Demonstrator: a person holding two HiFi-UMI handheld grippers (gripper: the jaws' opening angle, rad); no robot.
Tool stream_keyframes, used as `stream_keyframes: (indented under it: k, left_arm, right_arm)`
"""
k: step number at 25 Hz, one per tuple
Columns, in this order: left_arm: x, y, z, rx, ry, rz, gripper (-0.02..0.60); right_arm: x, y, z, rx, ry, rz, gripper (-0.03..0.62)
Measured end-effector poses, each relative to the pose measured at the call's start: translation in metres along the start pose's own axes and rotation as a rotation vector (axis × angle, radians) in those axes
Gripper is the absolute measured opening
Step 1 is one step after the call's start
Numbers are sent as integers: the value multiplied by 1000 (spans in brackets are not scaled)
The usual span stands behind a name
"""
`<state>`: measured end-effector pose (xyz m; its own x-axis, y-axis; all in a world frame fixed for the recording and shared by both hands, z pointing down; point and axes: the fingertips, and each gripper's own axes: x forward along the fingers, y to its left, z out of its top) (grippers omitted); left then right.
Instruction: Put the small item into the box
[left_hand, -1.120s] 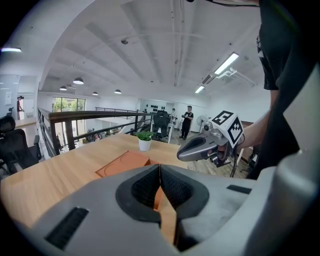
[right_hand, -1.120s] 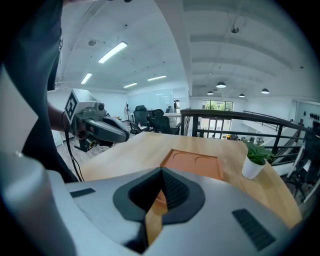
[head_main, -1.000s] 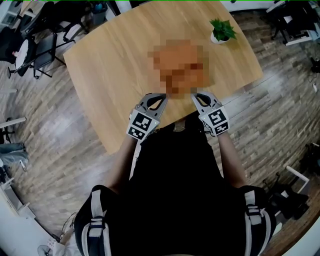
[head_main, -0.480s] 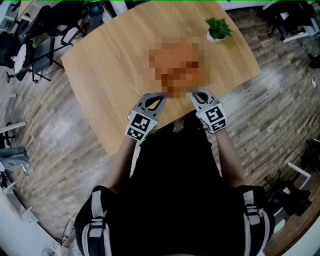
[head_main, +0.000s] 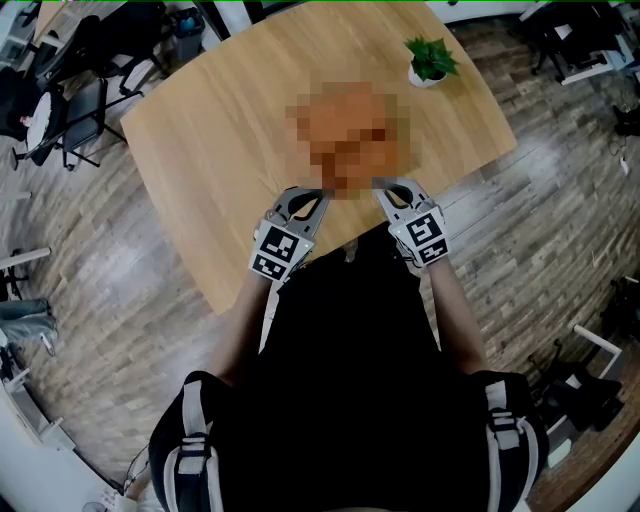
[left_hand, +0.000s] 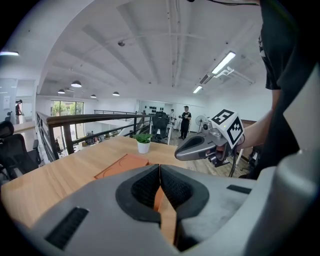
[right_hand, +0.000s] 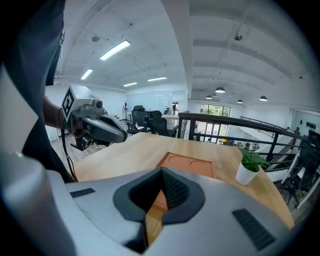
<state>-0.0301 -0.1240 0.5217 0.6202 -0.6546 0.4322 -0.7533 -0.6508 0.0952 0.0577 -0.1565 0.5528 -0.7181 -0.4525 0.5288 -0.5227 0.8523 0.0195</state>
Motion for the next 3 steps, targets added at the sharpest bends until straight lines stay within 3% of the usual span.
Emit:
stream_keyframes:
  k: [3]
  left_arm:
    - [-2,-2,-1,1,0,-1,23]
  right_arm:
    - [0,2,-1,-1,4,3,25]
